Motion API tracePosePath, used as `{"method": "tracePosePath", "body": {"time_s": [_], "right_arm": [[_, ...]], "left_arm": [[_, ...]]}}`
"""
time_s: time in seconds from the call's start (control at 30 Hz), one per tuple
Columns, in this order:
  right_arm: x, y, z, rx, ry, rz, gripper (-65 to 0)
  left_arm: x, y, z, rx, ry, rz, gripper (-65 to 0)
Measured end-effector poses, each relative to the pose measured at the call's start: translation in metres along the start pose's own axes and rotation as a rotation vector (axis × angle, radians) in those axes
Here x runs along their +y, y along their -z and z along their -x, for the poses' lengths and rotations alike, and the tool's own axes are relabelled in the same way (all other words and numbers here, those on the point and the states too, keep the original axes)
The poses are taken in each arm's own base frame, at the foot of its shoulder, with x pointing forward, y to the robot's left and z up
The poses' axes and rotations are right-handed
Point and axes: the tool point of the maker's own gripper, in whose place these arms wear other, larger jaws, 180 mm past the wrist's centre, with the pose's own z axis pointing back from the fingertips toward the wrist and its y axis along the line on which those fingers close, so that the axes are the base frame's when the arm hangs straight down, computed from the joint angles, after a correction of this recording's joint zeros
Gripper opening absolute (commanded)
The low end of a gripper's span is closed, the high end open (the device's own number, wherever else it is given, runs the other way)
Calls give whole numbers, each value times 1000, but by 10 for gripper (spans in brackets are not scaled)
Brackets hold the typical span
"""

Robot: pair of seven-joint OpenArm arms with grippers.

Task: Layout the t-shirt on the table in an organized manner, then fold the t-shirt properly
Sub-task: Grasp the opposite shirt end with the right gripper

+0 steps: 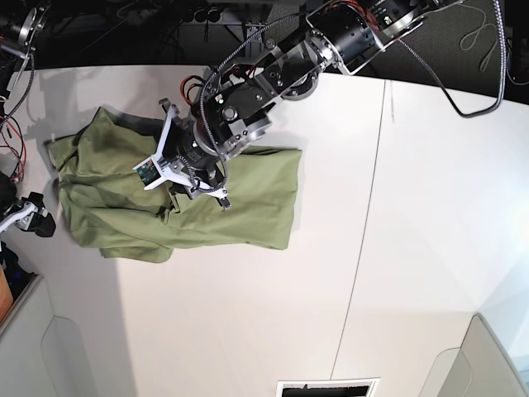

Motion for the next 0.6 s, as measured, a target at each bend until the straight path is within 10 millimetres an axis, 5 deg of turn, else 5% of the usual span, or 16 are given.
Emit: {"method": "tracePosePath", "body": {"time_s": [0.2,0.37,0.43,0.53,0.6], "right_arm": [[24,39,-6,8,-5,-31,-374],[56,72,16,93,-38,-79,-378],[63,79,25,128,-54,-90,-446],[67,81,28,149,-66,-94,-650],[66,79,29,167,-73,-91,-650]], "left_arm": [[-2,0,3,5,1,-2,-354],[-2,0,3,6,-1,-4,-354],[-2,0,3,6,-1,-4,-354],[-1,0,3,6,2,-7,-354],[1,0,4,7,-4,-11,-354]]}}
